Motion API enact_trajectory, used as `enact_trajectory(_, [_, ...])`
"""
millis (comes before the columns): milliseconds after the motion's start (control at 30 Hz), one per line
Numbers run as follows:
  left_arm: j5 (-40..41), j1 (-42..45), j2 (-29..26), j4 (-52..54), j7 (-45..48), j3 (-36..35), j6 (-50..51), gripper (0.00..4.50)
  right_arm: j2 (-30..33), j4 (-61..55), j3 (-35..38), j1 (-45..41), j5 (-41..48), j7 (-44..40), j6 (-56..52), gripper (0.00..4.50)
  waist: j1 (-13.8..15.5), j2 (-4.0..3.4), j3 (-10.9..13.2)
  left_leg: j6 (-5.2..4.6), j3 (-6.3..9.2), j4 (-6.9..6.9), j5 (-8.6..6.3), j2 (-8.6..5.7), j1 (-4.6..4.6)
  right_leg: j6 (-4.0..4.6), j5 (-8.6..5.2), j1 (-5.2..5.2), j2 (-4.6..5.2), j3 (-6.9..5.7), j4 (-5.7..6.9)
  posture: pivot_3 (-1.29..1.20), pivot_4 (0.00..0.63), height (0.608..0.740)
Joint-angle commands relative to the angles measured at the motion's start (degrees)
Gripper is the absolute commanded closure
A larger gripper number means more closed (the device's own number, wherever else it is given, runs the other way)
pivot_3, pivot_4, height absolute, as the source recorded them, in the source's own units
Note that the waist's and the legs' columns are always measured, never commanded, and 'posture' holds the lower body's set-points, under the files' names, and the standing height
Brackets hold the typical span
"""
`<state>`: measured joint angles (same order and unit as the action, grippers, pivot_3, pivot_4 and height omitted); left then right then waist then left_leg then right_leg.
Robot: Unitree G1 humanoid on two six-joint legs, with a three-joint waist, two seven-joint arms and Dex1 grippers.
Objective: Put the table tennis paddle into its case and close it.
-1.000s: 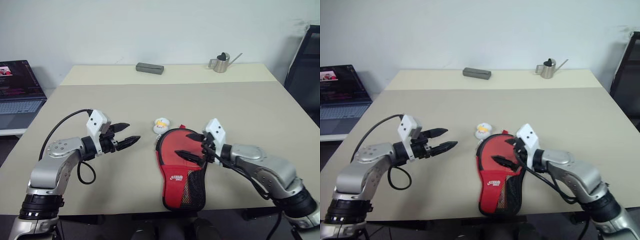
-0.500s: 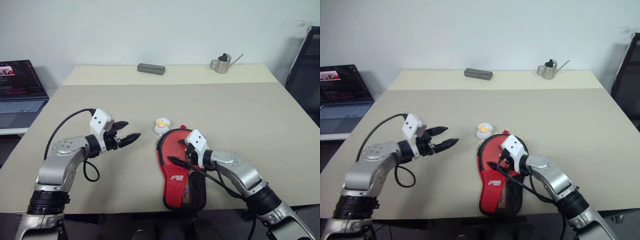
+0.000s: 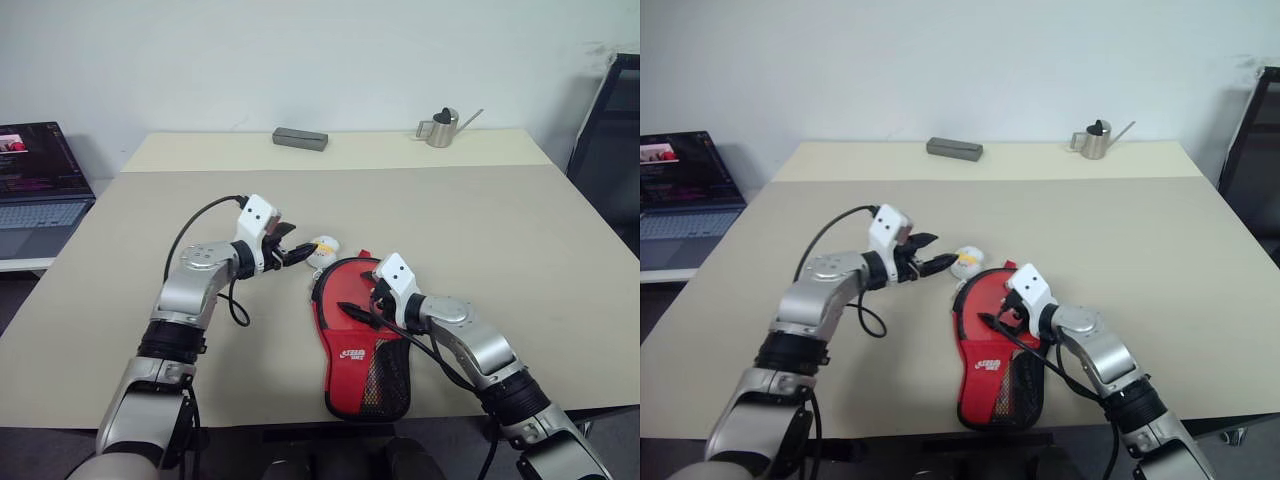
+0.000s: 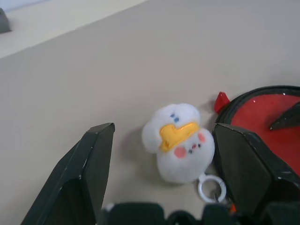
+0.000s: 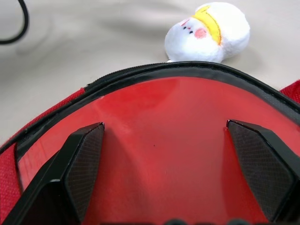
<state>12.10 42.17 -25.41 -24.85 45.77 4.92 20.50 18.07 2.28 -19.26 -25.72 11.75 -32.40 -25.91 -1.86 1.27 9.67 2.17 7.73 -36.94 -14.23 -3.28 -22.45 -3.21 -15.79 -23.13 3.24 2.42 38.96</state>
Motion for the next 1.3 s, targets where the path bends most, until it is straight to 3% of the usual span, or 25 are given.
enact_trajectory(33, [-2.2, 4.3, 1.3, -6.6, 0.7, 0.6, -4.2, 0.80, -0.7, 0.3, -0.1, 1.3, -1.1, 0.0, -2.5, 0.02, -0.1, 0.00, 0.0, 0.00, 0.00, 0.00, 0.00, 0.00, 0.00, 0.00, 0.00, -0.01, 0.00, 0.01, 0.00, 0.00, 0.150, 0.740])
enact_trajectory(367, [-7.2, 11.2, 6.7, -26.1, 0.3, 1.2, -13.3, 0.80, -2.4, -2.0, 1.5, 2.3, -2.1, 0.7, -4.7, 0.02, -0.2, 0.03, 0.0, 0.01, 0.00, 0.00, 0.00, -0.04, -0.02, 0.00, 0.00, -0.03, -0.03, 0.00, 0.00, 0.00, 0.150, 0.740])
enact_trajectory(967, [-10.1, 9.1, 8.2, -29.7, 1.3, 1.5, -16.1, 0.80, -1.9, -12.0, 2.8, 5.2, -2.0, 1.7, -10.9, 0.02, -0.1, 0.06, -0.1, 0.01, 0.02, 0.00, 0.00, -0.04, -0.02, -0.01, 0.00, -0.03, -0.03, -0.01, 0.01, 0.00, 0.150, 0.740])
enact_trajectory(1067, [-10.0, 8.9, 8.5, -29.8, 0.9, 1.2, -16.4, 1.39, -2.3, -12.1, 2.6, 5.0, -2.3, 2.0, -11.2, 0.00, -0.1, 0.07, -0.1, 0.01, 0.02, 0.00, 0.00, -0.03, -0.02, -0.01, 0.00, -0.03, -0.03, -0.01, 0.00, 0.00, 0.150, 0.740])
enact_trajectory(1300, [-10.0, 8.8, 8.7, -29.7, -0.1, 0.6, -16.2, 3.71, -2.8, -12.4, 1.9, 4.9, -2.9, 2.3, -10.5, 0.00, -0.2, 0.07, -0.1, 0.01, 0.02, 0.00, 0.01, -0.04, 0.00, -0.01, 0.00, -0.03, -0.03, -0.01, 0.05, 0.00, 0.150, 0.740])
